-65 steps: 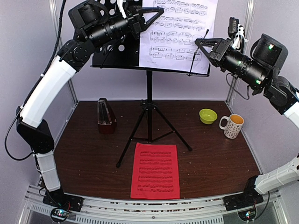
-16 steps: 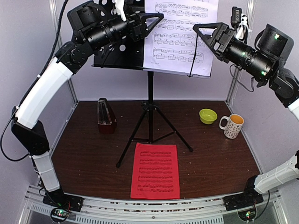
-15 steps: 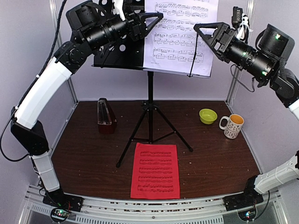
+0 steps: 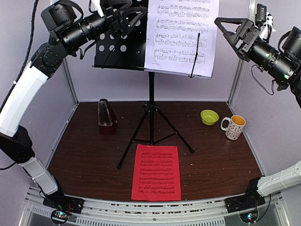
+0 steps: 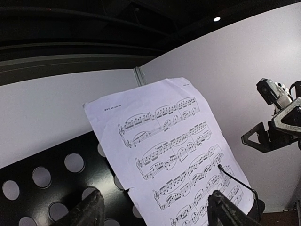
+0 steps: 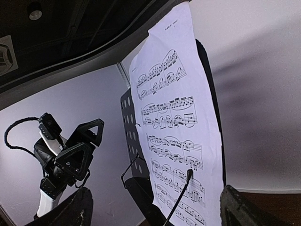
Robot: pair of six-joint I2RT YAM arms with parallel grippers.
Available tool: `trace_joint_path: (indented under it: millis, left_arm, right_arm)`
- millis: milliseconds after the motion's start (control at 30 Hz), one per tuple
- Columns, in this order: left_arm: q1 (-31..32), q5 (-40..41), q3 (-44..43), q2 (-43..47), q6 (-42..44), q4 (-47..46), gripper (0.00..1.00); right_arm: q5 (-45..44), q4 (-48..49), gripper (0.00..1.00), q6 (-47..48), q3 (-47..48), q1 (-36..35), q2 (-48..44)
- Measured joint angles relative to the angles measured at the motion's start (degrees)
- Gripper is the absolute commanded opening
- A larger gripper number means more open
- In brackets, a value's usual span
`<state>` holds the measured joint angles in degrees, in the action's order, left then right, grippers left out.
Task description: Set up the instrument practice props
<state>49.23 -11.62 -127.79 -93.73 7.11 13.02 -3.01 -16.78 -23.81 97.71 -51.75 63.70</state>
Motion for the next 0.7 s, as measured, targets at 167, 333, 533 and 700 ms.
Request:
trace_joint_path:
  millis: [167, 333, 533, 700]
  left_arm:
    - [0.0, 3.4, 12.0, 9.4, -0.7, 0.3, 0.77]
    - [0.0, 8.3, 27.1, 20.9, -4.2, 0.7, 0.74]
    - [0.0, 15.0, 46.2, 34.4, -11.7, 2.6, 0.67]
    - [0.0, 18.0, 59.9, 43.4, -18.1, 6.2, 0.60]
  right_arm:
    - [0.0, -1.0, 1.00, 0.9, -8.3, 0.0, -6.8]
    - [-1.4, -5.7, 1.00, -0.5, -13.7, 0.5, -12.3]
    - [-2.4, -12.2, 0.98, -5.5, -22.7, 1.0, -18.7]
    - [-1.9, -14.4, 0.95, -9.7, -36.3, 1.3, -23.7]
